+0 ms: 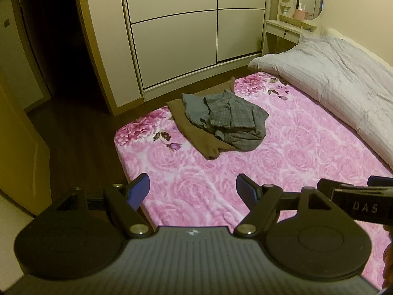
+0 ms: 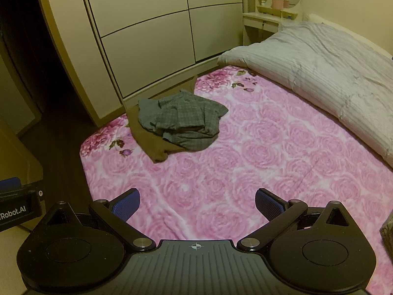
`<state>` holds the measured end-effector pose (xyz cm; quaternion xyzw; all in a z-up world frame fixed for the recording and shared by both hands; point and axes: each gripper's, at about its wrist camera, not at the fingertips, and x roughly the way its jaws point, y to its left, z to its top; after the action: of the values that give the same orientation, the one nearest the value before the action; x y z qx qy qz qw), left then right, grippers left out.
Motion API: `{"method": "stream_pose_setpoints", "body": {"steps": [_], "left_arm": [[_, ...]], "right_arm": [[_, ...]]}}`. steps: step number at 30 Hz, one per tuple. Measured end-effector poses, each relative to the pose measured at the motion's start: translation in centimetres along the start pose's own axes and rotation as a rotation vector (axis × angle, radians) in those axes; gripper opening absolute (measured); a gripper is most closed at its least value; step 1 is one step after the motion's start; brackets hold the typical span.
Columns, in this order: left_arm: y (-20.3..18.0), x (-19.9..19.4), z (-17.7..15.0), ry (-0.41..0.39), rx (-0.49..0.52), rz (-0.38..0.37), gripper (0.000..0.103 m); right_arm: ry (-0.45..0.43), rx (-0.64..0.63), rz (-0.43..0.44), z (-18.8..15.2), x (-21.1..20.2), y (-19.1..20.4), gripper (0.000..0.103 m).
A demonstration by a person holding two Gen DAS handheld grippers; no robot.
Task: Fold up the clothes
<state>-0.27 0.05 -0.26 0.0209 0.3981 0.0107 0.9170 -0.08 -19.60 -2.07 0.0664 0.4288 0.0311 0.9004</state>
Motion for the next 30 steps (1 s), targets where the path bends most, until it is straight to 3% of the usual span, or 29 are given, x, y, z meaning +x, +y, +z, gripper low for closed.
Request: {"method": "stream_pose_setpoints", "body": {"steps": [7,30], "left_arm": [[0.2,0.6,-1.2,-0.008,-0.001,-0.001,0.075],[0.0,0.6,-0.6,0.021,0.002,0.012,0.075]], "right_arm": [[-0.003,0.000,-0.002,-0.3,-0.4,-0.6,0.102],[-0.002,0.003,0.013,-0.2,0.0,-0.1,0.102]]}}
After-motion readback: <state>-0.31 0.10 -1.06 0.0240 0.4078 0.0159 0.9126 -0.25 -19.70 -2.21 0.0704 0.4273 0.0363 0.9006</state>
